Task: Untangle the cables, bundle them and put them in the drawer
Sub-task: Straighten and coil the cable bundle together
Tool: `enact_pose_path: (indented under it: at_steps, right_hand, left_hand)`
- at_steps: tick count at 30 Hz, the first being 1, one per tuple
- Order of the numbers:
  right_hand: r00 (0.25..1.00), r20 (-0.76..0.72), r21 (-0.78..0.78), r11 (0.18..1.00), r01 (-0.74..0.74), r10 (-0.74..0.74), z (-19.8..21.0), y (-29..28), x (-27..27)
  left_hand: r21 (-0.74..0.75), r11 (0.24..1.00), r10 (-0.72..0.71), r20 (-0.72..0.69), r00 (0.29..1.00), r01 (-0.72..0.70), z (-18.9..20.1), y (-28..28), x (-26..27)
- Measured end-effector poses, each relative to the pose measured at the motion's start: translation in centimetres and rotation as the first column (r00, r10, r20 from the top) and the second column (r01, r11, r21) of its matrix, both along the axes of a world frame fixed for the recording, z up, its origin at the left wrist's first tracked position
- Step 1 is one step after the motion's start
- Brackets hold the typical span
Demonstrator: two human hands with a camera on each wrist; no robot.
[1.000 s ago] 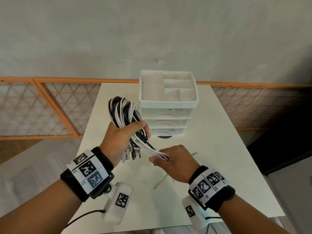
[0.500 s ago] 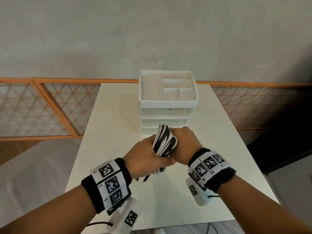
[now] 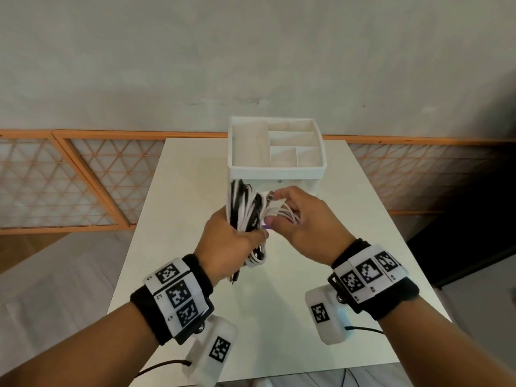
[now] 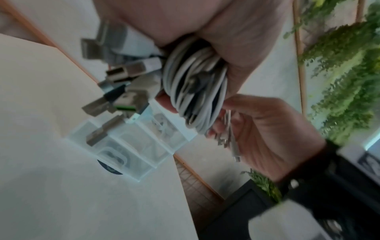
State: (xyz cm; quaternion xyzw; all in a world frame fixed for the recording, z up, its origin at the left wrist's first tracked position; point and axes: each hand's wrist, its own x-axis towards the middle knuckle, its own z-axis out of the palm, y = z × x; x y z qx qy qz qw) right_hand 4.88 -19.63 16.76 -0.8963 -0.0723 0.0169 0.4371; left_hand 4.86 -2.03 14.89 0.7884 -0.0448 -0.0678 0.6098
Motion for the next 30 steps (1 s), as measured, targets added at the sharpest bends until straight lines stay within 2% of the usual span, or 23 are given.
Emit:
enact_pose_path:
  at_steps: [3, 7, 9, 11, 14, 18, 22, 25, 30]
  right_hand:
    - [0.997, -0.060, -0.001, 0.998, -0.057, 0.057, -0.1, -1.4, -0.6]
    - [0.985, -0.107, -0.023, 0.990, -0.138, 0.135, 0.0, -1.7, -1.3]
    - [0.988, -0.120, 0.143, 0.986, -0.083, 0.101, 0.4, -1.3, -1.3]
    - [0.983, -0.174, 0.367, 0.930, 0.008, 0.060, 0.6, -1.1, -1.4]
    - [0.975, -0.219, 0.559, 0.824, 0.095, 0.036, 0.5, -0.3, -1.4]
    - [0.963, -0.267, 0.709, 0.683, 0.175, 0.031, 0.1, 0.3, -1.1]
    - [0.957, -0.288, 0.773, 0.601, 0.205, 0.044, 0.1, 0.5, -0.9]
    - [0.961, -0.276, 0.761, 0.608, 0.225, -0.009, 0.0, 0.8, -0.9]
    - [0.976, -0.148, 0.651, 0.727, 0.219, -0.162, -0.7, 1.7, -1.6]
  left_hand:
    - [-0.089, 0.993, 0.072, -0.038, 0.997, -0.075, 0.4, 0.9, 0.6]
    - [-0.115, 0.991, 0.069, -0.057, 0.996, -0.075, 0.3, 1.0, 0.6]
    - [-0.121, 0.992, 0.040, -0.060, 0.997, -0.047, 0.2, 0.6, 0.5]
    - [-0.117, 0.993, -0.023, -0.050, 0.998, 0.017, 0.2, 0.2, 0.3]
    - [-0.118, 0.986, -0.123, -0.010, 0.992, 0.121, 0.5, 0.0, 0.1]
    - [-0.141, 0.963, -0.228, 0.015, 0.973, 0.228, 0.8, 0.1, 0.3]
    - [-0.139, 0.946, -0.298, -0.009, 0.955, 0.294, 1.1, 0.3, 0.3]
    - [-0.125, 0.936, -0.333, -0.009, 0.943, 0.329, 1.3, 0.3, -0.1]
    - [-0.103, 0.920, -0.381, -0.006, 0.924, 0.379, 2.0, 0.5, 0.3]
